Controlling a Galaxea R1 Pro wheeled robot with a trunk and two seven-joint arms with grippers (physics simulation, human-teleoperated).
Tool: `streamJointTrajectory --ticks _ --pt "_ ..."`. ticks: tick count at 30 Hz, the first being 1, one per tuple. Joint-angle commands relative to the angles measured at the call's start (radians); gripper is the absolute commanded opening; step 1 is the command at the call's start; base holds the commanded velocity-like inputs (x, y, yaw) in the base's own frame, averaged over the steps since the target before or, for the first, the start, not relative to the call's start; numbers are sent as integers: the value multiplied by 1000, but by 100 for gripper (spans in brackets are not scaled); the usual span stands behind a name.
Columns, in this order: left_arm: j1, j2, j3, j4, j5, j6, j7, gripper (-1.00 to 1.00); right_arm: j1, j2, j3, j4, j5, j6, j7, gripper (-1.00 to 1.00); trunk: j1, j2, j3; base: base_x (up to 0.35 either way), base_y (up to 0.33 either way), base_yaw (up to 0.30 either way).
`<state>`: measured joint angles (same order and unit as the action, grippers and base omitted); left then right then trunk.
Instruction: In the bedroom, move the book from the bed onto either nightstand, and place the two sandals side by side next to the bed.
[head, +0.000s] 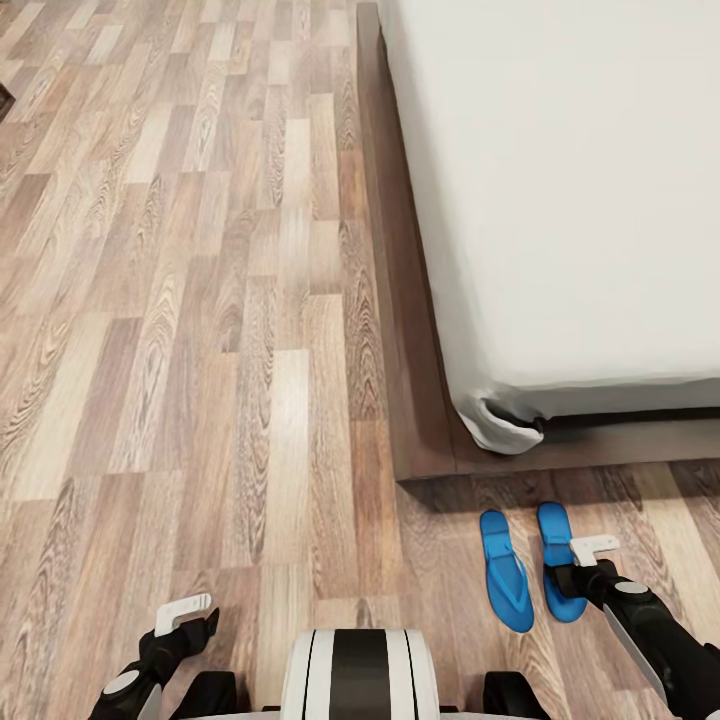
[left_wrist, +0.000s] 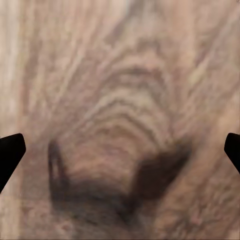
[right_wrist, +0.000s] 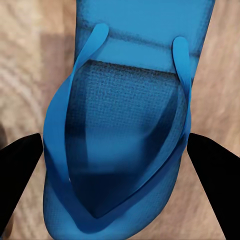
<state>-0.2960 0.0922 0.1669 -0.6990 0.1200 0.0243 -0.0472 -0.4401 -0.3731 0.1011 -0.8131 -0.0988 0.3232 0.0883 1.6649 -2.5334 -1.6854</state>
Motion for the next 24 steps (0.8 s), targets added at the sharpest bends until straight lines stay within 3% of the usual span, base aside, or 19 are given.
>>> streamJointTrajectory --ticks 1,24 --pt "0 0 2 -1 10 2 -5 100 0 -1 3 -1 -10 5 -2 -100 0 0 0 0 17 0" --pt "0 0 2 -1 10 2 -5 100 0 -1 3 -1 -10 5 -2 -100 0 0 0 -12 16 0"
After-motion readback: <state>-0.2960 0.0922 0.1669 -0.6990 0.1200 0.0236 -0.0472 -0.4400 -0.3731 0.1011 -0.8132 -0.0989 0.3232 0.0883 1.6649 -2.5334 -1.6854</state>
